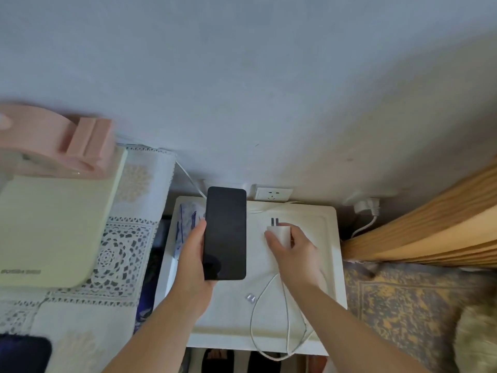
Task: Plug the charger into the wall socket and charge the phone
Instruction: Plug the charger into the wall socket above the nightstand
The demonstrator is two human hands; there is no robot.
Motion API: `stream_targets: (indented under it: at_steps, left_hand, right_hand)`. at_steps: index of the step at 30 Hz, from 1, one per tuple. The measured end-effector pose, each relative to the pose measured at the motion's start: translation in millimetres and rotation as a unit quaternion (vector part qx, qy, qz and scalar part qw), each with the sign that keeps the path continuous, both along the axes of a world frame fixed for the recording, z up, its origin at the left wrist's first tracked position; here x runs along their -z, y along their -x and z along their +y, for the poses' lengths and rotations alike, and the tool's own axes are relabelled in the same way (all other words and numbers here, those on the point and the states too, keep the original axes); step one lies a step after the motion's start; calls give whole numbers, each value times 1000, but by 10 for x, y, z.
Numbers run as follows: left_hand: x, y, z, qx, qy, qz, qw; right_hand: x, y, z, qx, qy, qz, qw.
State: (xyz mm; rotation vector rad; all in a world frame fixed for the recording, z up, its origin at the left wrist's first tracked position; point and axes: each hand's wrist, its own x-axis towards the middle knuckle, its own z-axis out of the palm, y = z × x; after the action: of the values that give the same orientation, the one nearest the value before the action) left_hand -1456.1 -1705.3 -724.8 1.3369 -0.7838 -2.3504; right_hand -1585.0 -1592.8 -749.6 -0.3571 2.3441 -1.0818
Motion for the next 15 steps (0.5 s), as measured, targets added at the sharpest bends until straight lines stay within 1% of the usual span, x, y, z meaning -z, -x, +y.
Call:
stream_targets:
  at_steps: [5,10,15]
  left_hand:
    - [162,80,-9,-5,-11,-10,1000]
    - [208,153,2,-1,5,22,1000]
    - [232,180,-4,1,5,28,1000]
  right_hand:
    - [187,156,-222,29,-20,39,999]
    - [275,281,-402,37,-47,66,996]
    - [313,320,-498,58,-44,64,995]
